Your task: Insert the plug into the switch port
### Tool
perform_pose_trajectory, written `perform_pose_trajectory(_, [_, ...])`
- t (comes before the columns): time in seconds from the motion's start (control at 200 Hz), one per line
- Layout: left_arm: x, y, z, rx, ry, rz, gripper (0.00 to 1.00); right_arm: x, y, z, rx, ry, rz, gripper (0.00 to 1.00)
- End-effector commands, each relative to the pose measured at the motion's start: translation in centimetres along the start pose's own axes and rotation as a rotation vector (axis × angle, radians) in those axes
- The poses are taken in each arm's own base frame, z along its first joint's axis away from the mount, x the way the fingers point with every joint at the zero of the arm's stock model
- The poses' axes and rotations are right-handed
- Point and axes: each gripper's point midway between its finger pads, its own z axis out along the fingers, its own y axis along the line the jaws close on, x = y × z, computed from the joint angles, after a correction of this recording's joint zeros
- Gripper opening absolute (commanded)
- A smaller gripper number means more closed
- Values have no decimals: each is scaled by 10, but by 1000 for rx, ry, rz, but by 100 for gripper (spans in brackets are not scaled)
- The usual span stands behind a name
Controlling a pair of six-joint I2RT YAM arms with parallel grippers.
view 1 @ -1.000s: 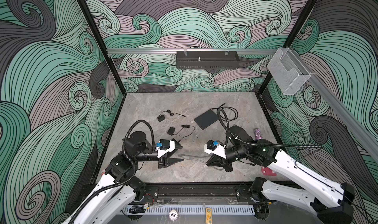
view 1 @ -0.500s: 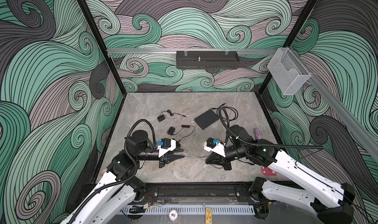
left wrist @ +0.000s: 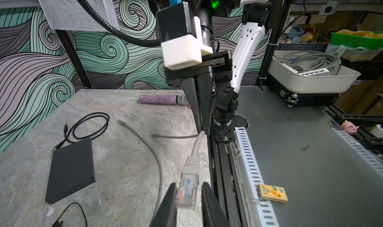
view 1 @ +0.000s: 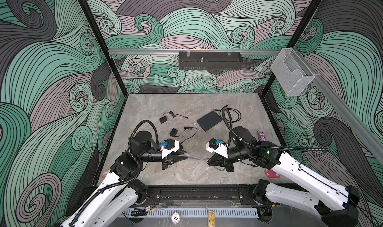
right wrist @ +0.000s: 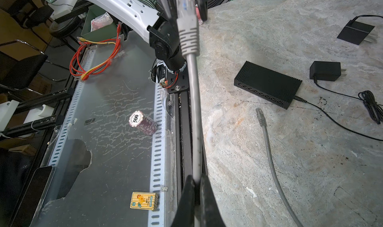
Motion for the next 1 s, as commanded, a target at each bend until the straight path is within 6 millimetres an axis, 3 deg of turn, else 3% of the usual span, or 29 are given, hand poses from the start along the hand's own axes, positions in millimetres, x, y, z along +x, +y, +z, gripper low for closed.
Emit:
perform_pose_trajectory(0.0, [-14, -2, -3, 8, -33, 28, 24, 0, -4, 1, 13, 1, 7, 0])
perform_pose_trajectory(0.295, [-15, -3, -3, 12, -35, 27, 25, 1, -4, 2, 11, 6, 15, 0])
perform_pose_trajectory(0.635, [-14, -3, -3, 11, -28, 29, 12, -1, -4, 1, 15, 1, 14, 0])
perform_pose_trajectory(0.681, [-13, -2, -3, 9, -26, 28, 12, -1, -4, 0, 15, 0, 16, 7])
perform_pose_trajectory(0.816, [-12, -1, -3, 5, -23, 26, 7, -6, -3, -1, 8, -12, 11, 14])
perform_pose_trajectory(0.901, [-12, 0, -3, -4, -21, 23, 7, -11, -1, -2, -1, -30, 7, 33])
perform_pose_trajectory(0.991, [-13, 3, -3, -21, -15, 15, 7, -24, 1, -5, -2, -81, -7, 42])
